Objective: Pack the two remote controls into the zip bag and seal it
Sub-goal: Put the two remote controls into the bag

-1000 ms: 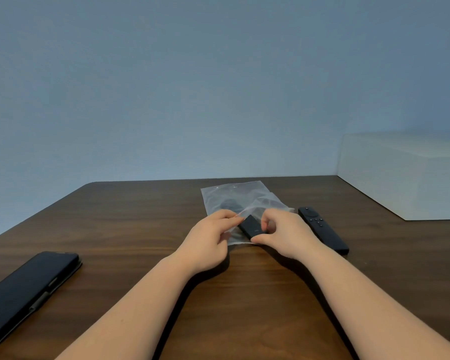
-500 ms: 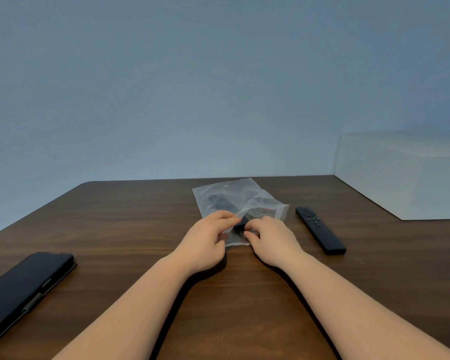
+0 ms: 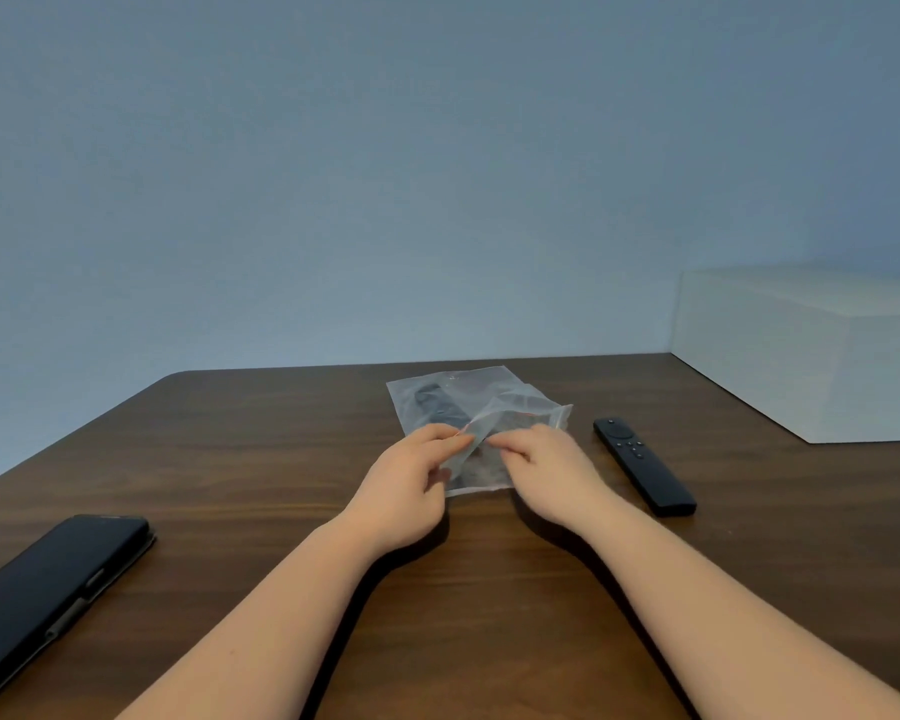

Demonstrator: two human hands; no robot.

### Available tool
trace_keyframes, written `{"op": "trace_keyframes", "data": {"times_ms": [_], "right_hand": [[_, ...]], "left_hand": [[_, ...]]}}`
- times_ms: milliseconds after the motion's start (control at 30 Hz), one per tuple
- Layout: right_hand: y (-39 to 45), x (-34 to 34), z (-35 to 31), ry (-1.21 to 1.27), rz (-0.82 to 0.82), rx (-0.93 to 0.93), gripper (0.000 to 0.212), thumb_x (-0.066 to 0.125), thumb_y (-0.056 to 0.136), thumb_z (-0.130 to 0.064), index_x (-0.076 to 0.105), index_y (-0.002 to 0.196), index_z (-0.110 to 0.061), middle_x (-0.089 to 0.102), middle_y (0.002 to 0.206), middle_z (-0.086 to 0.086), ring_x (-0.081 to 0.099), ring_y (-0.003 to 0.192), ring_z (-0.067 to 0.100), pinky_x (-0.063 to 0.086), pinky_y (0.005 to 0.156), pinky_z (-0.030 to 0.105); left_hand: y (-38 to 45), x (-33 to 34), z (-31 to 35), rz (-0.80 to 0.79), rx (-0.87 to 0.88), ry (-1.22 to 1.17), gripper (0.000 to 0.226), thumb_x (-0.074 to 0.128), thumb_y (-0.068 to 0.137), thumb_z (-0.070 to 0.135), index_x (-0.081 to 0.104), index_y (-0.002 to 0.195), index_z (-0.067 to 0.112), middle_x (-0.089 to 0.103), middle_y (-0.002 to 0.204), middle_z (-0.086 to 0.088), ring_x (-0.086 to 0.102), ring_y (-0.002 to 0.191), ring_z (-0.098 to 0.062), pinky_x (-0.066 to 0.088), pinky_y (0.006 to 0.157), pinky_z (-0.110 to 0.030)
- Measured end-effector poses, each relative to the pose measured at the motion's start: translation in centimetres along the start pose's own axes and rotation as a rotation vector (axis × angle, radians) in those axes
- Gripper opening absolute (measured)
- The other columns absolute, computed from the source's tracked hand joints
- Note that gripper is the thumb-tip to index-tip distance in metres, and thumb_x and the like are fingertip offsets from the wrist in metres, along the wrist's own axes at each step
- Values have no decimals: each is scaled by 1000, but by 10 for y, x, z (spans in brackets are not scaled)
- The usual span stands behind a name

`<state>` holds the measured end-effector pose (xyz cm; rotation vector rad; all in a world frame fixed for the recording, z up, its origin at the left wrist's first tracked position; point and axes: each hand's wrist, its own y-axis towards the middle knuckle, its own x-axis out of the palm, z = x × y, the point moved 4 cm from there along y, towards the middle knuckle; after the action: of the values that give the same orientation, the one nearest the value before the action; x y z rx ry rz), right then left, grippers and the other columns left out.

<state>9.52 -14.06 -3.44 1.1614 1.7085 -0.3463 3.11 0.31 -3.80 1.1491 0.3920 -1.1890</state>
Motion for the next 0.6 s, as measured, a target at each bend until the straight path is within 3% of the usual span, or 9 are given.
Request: {"op": "trace_keyframes", "data": {"times_ms": [100,200,300,433,600], "right_hand": [[-6,-31,10,130,171,81,31,44,93,-18,66,115,-24,65,118,-1,58,106,18,45,90,30],[-15,-56,23,-36,296,269,33,45,91,-28,57,122,-26,63,113,3,55,106,26,45,83,38],[-22,-62,34,-251,99,509,50,51,89,-41,36,135,-31,45,135,10,38,125,34,39,93,49],[-24,-57,53,-239,-69,668,58,54,86,-40,28,137,-34,42,138,12,37,126,35,39,95,53],[-22,-53,58,-242,-36,659,54,50,86,-16,32,135,-30,51,127,12,44,117,34,47,91,49]], "left_hand": [[0,-3,0,53,-12,4,49,47,84,-1,51,127,20,52,126,9,47,78,1,31,73,-1],[1,-2,0,80,-10,-4,50,50,83,1,48,129,21,51,129,8,49,78,4,35,77,-11],[0,-3,-1,92,-4,4,51,52,83,4,46,131,23,49,131,10,50,77,2,41,78,-20],[-1,-4,1,104,0,14,54,55,82,6,44,132,24,46,127,15,49,74,3,43,80,-22],[-1,-4,1,94,3,12,55,56,82,9,42,133,25,46,131,14,49,76,1,44,85,-24]]}}
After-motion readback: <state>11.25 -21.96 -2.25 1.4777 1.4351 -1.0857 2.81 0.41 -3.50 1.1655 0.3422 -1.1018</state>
